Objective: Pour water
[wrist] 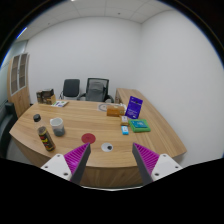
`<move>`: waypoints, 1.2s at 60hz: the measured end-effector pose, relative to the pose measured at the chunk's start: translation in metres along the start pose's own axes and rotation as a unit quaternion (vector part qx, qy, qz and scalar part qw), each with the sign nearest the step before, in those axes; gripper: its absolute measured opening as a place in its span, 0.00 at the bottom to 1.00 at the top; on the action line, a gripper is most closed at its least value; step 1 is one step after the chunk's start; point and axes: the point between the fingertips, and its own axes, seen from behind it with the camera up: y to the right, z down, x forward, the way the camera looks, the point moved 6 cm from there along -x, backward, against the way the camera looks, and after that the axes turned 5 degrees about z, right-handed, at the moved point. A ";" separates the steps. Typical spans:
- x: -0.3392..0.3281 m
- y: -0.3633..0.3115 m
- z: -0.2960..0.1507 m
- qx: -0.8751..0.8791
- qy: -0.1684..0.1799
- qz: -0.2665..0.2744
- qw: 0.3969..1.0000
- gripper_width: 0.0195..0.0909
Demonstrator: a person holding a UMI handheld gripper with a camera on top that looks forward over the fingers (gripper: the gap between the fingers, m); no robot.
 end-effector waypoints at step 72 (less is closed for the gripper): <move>0.144 -0.368 0.038 0.057 0.056 -0.046 0.996 0.55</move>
